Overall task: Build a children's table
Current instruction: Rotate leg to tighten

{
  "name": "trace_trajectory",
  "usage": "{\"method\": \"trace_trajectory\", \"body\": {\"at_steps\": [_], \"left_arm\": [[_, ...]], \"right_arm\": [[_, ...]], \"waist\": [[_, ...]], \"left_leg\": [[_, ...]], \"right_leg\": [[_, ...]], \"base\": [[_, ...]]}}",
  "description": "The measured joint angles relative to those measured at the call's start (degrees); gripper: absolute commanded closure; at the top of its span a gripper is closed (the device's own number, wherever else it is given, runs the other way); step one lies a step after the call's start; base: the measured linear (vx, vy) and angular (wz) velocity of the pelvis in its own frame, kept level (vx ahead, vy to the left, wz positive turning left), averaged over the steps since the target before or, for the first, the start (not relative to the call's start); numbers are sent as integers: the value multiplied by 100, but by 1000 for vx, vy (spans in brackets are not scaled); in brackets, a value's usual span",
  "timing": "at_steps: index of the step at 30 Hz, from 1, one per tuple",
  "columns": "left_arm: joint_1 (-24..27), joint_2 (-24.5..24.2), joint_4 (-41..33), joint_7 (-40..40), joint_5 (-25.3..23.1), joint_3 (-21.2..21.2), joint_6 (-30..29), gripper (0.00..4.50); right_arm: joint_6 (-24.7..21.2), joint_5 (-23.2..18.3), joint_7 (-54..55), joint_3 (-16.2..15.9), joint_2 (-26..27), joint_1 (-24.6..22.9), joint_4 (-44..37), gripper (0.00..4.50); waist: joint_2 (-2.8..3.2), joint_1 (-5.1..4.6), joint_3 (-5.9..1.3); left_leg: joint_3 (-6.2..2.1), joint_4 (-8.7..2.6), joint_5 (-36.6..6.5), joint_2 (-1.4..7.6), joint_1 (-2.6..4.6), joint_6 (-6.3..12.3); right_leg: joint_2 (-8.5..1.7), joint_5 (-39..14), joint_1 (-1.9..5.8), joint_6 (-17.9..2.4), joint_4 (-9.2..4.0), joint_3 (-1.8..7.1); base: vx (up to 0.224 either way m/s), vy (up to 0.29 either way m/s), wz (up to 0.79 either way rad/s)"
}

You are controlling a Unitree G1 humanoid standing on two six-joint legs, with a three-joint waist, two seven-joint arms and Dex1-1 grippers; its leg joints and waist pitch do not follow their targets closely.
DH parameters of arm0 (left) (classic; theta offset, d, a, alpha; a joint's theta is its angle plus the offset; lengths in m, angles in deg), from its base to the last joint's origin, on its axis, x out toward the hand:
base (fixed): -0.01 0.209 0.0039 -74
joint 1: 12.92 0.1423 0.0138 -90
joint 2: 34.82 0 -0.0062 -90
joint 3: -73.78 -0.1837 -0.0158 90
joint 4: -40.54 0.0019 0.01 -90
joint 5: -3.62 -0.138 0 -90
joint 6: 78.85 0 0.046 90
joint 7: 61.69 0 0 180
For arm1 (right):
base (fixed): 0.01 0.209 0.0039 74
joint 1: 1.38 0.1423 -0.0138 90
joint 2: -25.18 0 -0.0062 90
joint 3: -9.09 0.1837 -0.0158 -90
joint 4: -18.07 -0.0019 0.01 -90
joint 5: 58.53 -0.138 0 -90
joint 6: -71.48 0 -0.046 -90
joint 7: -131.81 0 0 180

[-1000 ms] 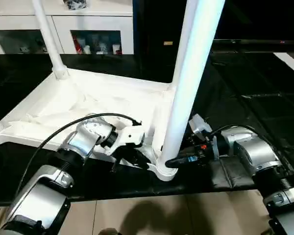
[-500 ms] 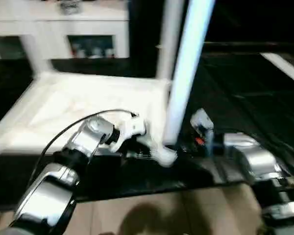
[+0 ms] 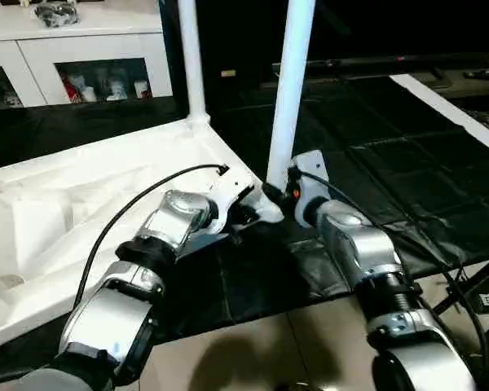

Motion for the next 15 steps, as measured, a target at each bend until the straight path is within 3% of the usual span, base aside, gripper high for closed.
{"method": "trace_trajectory", "body": {"at_steps": [8,9,13,15], "left_arm": [[7,6,-46,345,43,-60,209,450],[22,-35,-47,407,43,-73,258,450],[155,-245,-139,842,48,-159,489,450],[239,-343,-202,1217,96,-224,684,450]], "right_arm": [[229,-116,-549,40,-216,-250,-144,123],[243,-131,-709,9,-285,-301,-183,101],[356,-269,-1484,-181,-675,-518,-330,87],[434,-298,-1983,-277,-980,-620,-335,54]], "waist": [[5,175,2],[6,177,2],[8,216,4],[8,262,4]], "left_leg": [[6,-59,12,4,-2,20],[7,-57,13,5,-2,20],[9,-54,8,6,10,11],[9,-53,1,7,14,-5]], "right_leg": [[10,1,-38,-17,0,-2],[9,1,-38,-17,1,-1],[7,2,-15,-18,2,1],[7,3,-12,-18,2,1]], "base": [[0,0,0],[0,0,0],[0,0,0],[0,0,0]]}}
